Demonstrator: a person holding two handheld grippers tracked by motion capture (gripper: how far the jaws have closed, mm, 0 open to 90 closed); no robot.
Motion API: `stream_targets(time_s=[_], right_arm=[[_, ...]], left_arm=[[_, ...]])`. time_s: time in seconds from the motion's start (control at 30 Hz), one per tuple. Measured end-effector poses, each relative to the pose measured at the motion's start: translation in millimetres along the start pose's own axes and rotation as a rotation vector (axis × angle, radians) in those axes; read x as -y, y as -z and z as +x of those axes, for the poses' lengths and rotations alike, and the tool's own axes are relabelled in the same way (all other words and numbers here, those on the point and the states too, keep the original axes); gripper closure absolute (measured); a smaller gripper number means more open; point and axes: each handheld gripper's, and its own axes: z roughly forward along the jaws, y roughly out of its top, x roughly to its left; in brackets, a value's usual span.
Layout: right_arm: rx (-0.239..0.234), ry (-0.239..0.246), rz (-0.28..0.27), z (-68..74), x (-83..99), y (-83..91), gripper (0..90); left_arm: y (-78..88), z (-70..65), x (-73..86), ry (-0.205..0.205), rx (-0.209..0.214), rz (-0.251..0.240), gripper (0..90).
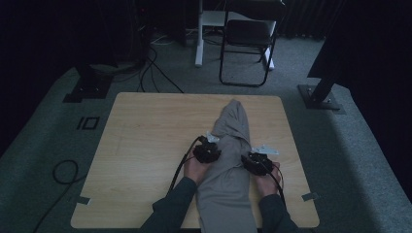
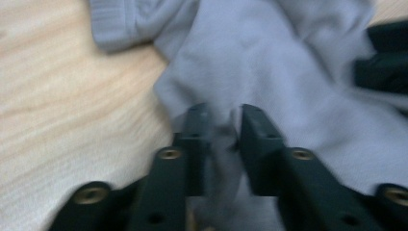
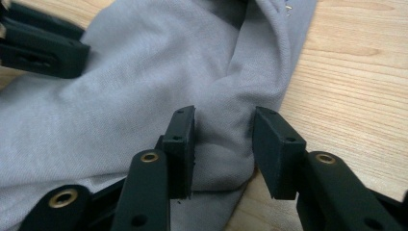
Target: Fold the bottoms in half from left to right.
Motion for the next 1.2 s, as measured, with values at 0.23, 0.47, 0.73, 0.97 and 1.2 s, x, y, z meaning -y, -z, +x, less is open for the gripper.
stream_targets(time_s=[0.23,0.47,0.73,0.97,1.2], right_arm=[[-0.050,0.003,0.023,4.1,1.2,2.9,63.7],[-0.125,0.083,-0.012,27.7,-1.4,15.7,60.2],[-0.132,0.093,-0.055,33.8,-11.3,19.0,60.2],[-0.148,0.124,-0.013,47.6,-10.4,4.6,60.4],[-0.150,0.123,-0.006,47.9,-8.8,2.9,60.4]], left_arm=[[15.4,5.1,16.2,0.009,0.002,-0.003,86.7],[48.9,18.2,48.7,0.055,-0.003,-0.002,86.8],[91.4,26.2,91.4,0.102,0.034,0.002,86.8],[110.4,51.4,93.2,0.154,0.001,-0.072,68.6],[86.8,83.9,67.2,0.205,-0.125,-0.044,59.0]])
